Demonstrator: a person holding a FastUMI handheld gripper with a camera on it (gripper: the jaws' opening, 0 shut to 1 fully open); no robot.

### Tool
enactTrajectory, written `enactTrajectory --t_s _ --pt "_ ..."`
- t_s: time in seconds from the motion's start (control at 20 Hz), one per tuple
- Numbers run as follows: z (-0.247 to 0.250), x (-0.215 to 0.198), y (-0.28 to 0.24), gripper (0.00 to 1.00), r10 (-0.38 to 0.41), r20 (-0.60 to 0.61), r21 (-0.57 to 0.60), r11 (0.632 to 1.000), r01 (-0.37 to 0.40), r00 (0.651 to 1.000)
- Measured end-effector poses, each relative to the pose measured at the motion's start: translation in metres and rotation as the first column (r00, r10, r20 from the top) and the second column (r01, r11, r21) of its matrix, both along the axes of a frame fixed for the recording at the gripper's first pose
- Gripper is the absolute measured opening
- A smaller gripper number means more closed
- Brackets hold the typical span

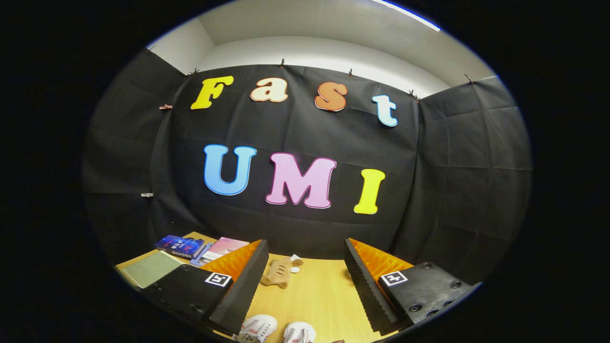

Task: Open the storage box then place both shoes into the box .Put the left shoe in first, then the right shoe, with the right side of both shoes facing outward in a uniform manner.

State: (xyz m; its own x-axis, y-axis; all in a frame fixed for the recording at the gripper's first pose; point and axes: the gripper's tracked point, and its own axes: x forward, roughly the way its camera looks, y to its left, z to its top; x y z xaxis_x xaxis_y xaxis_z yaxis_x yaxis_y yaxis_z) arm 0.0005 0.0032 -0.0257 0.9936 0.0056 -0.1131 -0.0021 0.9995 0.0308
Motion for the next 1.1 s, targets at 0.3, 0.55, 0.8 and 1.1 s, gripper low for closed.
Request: enactTrajectory --t_s 0.3,0.55,0.8,1.1 --pt "-0.027 0.0 0.083 0.98 0.337 -0.086 0.307 0.904 -0.297 0.938" --pt "-0.087 -0.004 0.134 0.98 0.54 -0.211 0.65 0.7 -0.296 0.815" --pt "-0.151 -0.027 0.194 0.98 0.79 -0.231 0.855 0.444 -0.269 0.568" --pt "-0.219 -0.059 0.235 0.98 0.918 -0.238 0.953 0.283 -0.103 0.318"
